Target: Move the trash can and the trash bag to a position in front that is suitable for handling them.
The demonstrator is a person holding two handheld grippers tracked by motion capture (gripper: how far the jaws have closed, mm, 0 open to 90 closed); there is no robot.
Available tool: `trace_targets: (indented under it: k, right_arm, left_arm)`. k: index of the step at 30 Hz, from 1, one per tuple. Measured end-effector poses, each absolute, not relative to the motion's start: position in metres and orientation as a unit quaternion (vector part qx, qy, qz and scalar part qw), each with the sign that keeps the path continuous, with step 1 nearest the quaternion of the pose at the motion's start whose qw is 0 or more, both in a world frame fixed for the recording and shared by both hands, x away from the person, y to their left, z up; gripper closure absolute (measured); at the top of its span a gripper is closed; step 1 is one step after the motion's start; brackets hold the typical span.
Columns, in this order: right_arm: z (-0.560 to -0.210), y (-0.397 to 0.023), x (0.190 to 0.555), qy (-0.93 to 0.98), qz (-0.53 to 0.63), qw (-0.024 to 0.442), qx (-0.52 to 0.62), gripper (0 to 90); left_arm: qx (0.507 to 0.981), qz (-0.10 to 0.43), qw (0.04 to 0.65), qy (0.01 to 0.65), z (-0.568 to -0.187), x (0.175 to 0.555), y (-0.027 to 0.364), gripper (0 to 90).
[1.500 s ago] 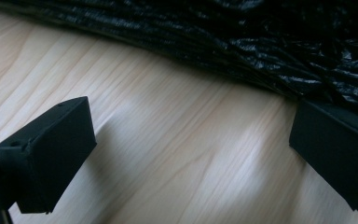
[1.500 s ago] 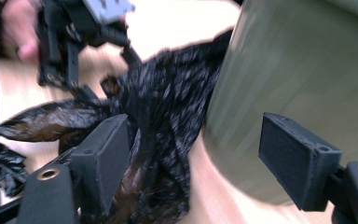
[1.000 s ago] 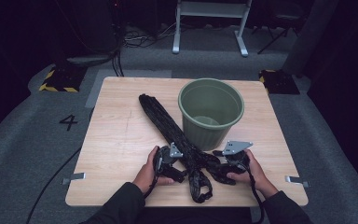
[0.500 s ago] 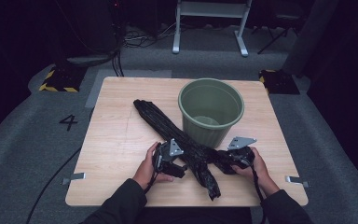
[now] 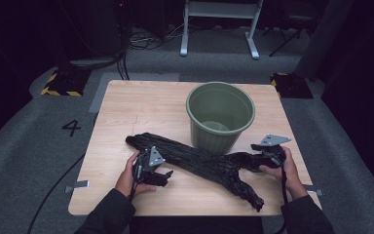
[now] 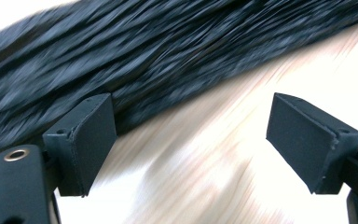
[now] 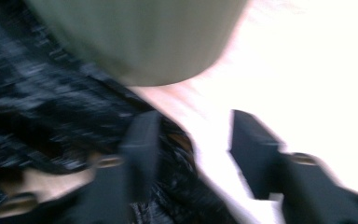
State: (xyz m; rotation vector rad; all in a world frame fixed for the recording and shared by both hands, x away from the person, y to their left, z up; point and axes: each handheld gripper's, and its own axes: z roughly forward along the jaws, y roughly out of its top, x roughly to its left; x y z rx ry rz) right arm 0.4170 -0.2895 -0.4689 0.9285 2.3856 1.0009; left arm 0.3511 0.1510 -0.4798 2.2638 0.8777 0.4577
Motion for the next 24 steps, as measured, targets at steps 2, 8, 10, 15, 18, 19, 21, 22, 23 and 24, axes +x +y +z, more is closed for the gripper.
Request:
trace_targets:
  k: [2, 8, 10, 15, 18, 19, 21, 22, 23, 24]
  right_arm:
    - [-0.465, -0.292, 0.416, 0.852, 0.362, 0.191, 0.326, 39.1]
    - [-0.437, -0.295, 0.4, 0.827, 0.417, 0.203, 0.319, 30.6]
    - [-0.424, -0.289, 0.394, 0.815, 0.442, 0.206, 0.311, 30.1]
    - [-0.418, -0.271, 0.404, 0.82, 0.435, 0.213, 0.305, 28.0]
    - [-0.417, -0.262, 0.416, 0.823, 0.438, 0.203, 0.301, 26.5]
    - [-0.416, -0.26, 0.419, 0.823, 0.439, 0.2, 0.3, 25.7]
    - [-0.414, -0.255, 0.424, 0.826, 0.436, 0.202, 0.295, 24.0]
    - [-0.413, -0.252, 0.427, 0.827, 0.438, 0.198, 0.292, 22.0]
    - [-0.412, -0.249, 0.43, 0.827, 0.44, 0.193, 0.292, 21.8]
    - [-0.412, -0.249, 0.43, 0.827, 0.44, 0.193, 0.292, 21.8]
  left_arm:
    - [0.864, 0.175, 0.331, 0.338, -0.481, 0.35, 0.155, 15.9]
    - [0.858, 0.177, 0.324, 0.358, -0.484, 0.345, 0.179, 15.6]
    - [0.859, 0.174, 0.316, 0.363, -0.489, 0.345, 0.187, 15.9]
    - [0.86, 0.165, 0.312, 0.367, -0.496, 0.347, 0.193, 15.7]
    - [0.86, 0.157, 0.318, 0.366, -0.498, 0.345, 0.194, 15.7]
    - [0.861, 0.154, 0.32, 0.365, -0.498, 0.345, 0.194, 15.6]
    - [0.86, 0.153, 0.322, 0.366, -0.499, 0.345, 0.194, 15.6]
    - [0.859, 0.153, 0.324, 0.366, -0.499, 0.346, 0.194, 15.5]
    - [0.857, 0.151, 0.327, 0.369, -0.5, 0.345, 0.193, 15.4]
    - [0.857, 0.151, 0.327, 0.369, -0.5, 0.345, 0.193, 15.4]
